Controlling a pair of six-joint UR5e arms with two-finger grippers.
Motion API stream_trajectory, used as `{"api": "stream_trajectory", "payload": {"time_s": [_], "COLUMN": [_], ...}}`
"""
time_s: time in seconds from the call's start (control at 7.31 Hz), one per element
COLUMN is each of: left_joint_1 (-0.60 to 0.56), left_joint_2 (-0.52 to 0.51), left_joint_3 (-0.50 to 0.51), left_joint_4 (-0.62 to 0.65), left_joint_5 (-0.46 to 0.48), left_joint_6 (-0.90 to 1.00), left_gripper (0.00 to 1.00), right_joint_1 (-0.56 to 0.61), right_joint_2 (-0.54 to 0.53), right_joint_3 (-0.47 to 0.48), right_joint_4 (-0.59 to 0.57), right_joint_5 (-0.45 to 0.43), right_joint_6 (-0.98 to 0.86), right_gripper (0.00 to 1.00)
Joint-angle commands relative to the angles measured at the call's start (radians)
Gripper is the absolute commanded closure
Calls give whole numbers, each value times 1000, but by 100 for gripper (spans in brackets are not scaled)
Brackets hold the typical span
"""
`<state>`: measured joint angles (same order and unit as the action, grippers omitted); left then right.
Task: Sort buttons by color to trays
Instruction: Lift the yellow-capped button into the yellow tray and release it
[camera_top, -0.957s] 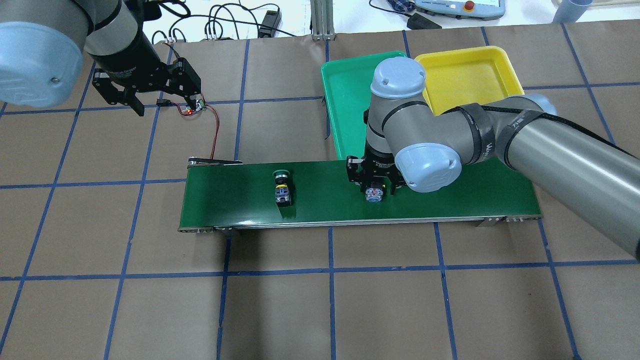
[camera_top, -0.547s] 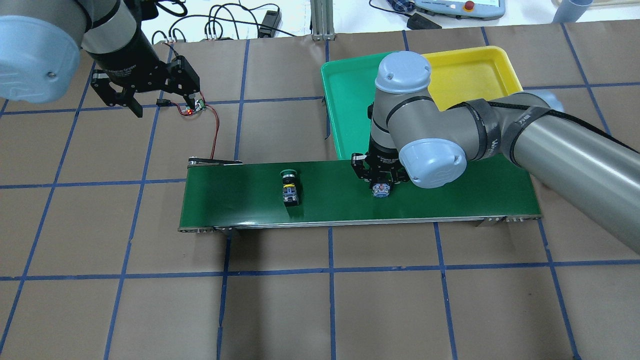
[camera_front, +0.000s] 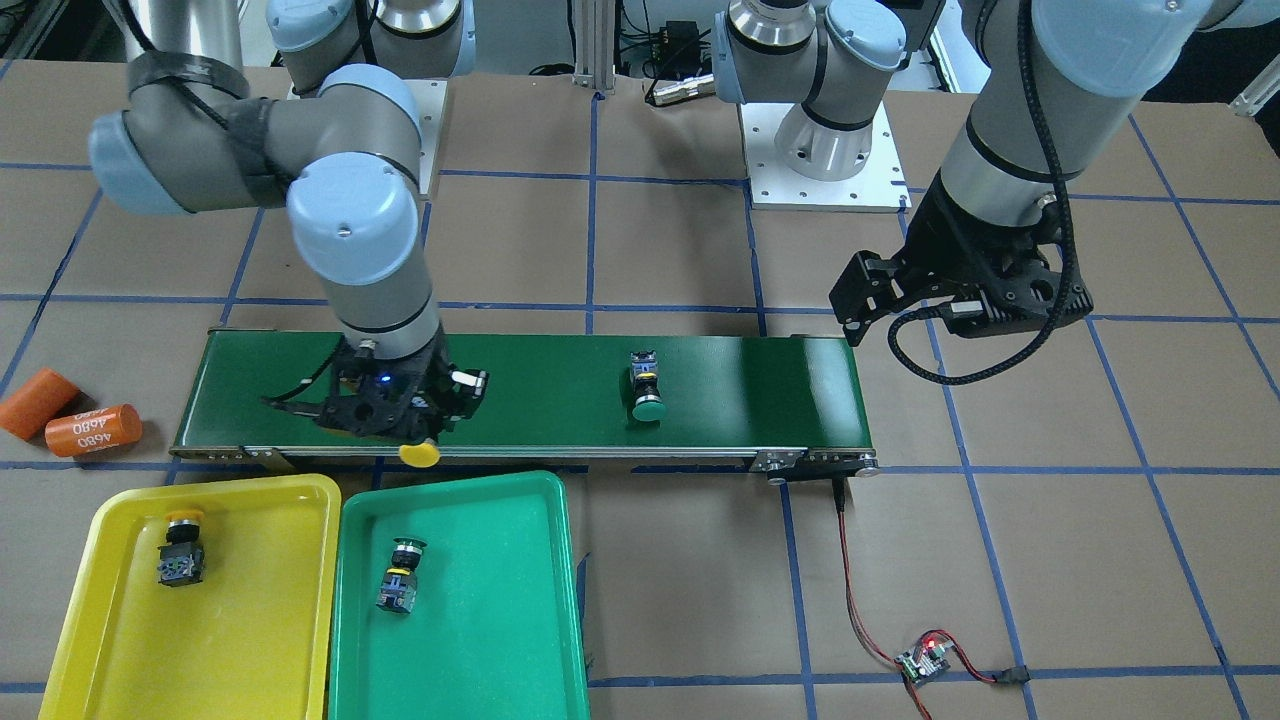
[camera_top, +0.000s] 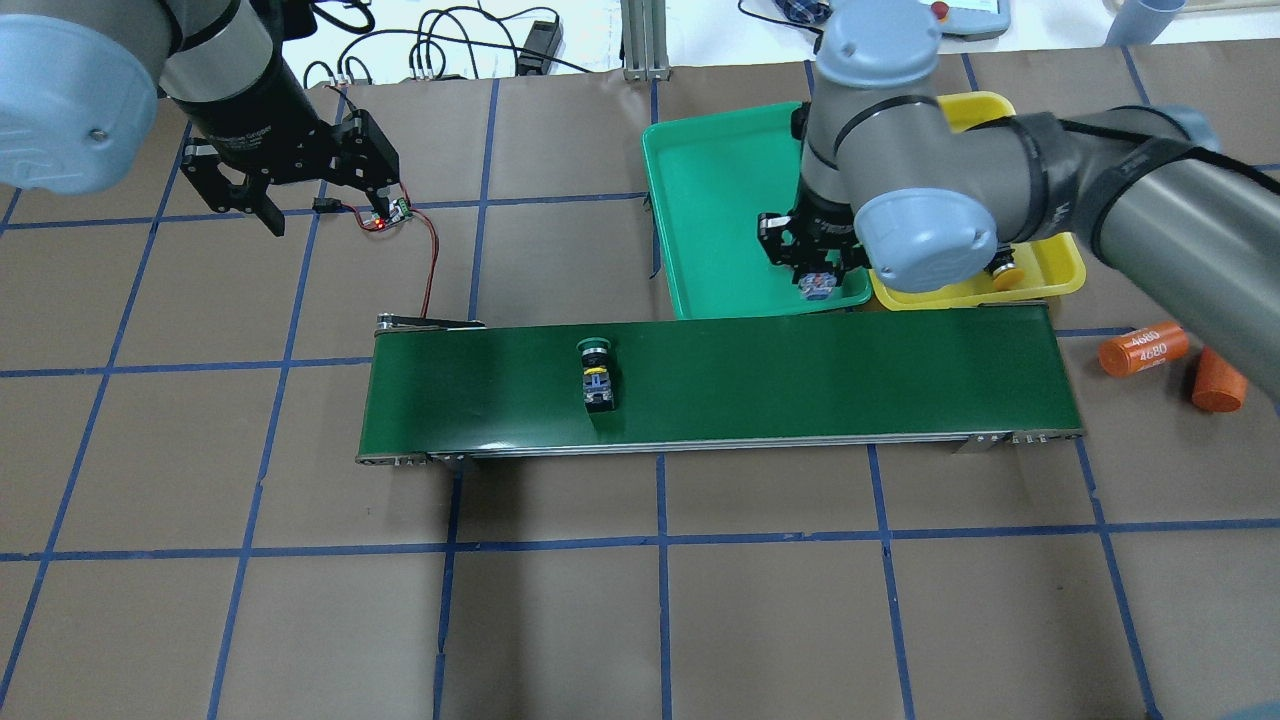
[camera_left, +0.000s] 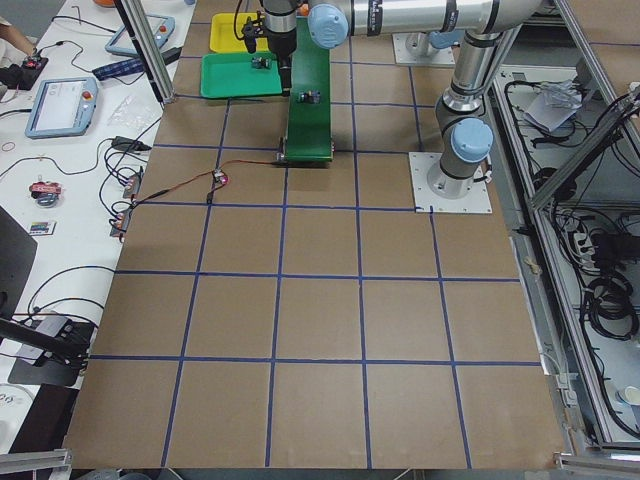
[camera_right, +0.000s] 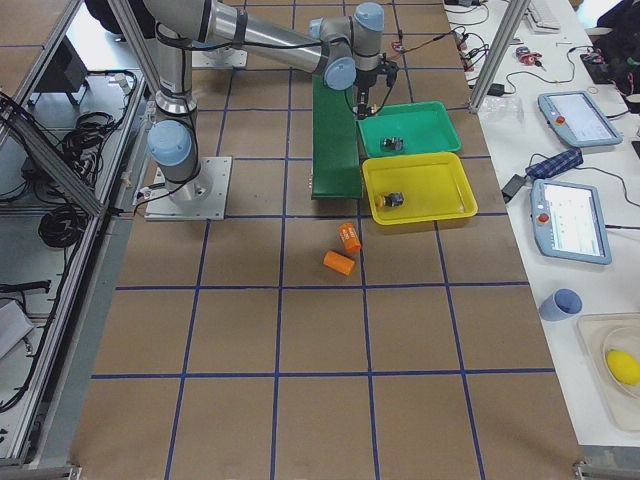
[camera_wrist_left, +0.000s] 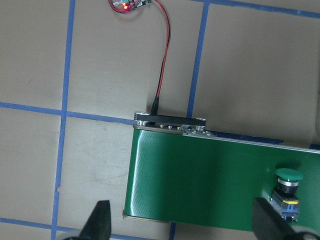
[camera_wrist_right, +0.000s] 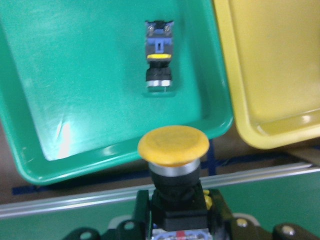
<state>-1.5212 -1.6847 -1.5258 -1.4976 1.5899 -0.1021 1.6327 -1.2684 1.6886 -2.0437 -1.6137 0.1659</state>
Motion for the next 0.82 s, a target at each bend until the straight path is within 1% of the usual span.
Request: {"api": "stream_trajectory", "payload": {"time_s": [0.0,0.14,0.27,0.41,0.55,0.68], "left_joint_1": [1,1,1,1,1,0], "left_joint_2": [-10,-10,-10,-10,-12,-10], "left_joint_3": [-1,-1,-2,-4,-7,-4], "left_joint_4": [-1,0,0,-1,-1,-3], "left_joint_5": [4,5,5,5,4,4], "left_joint_6": [-1,-1,-1,-1,-1,-1], "left_gripper": [0,0,0,0,0,0], "right_joint_1": [-137,-154,-178,-207,-227,-237], "right_joint_2": [70,116,150,173,178,178], "right_joint_3": [-24,-26,-42,-55,-46,-46], "right_joint_4": [-88,-158,-203,-201,-193,-193], "right_joint_5": [-8,-15,-17,-12,-20,-12], "right_joint_6": [-223,-251,-258,-296,-304,-307], "right_gripper": [100,100,100,100,73,1]}}
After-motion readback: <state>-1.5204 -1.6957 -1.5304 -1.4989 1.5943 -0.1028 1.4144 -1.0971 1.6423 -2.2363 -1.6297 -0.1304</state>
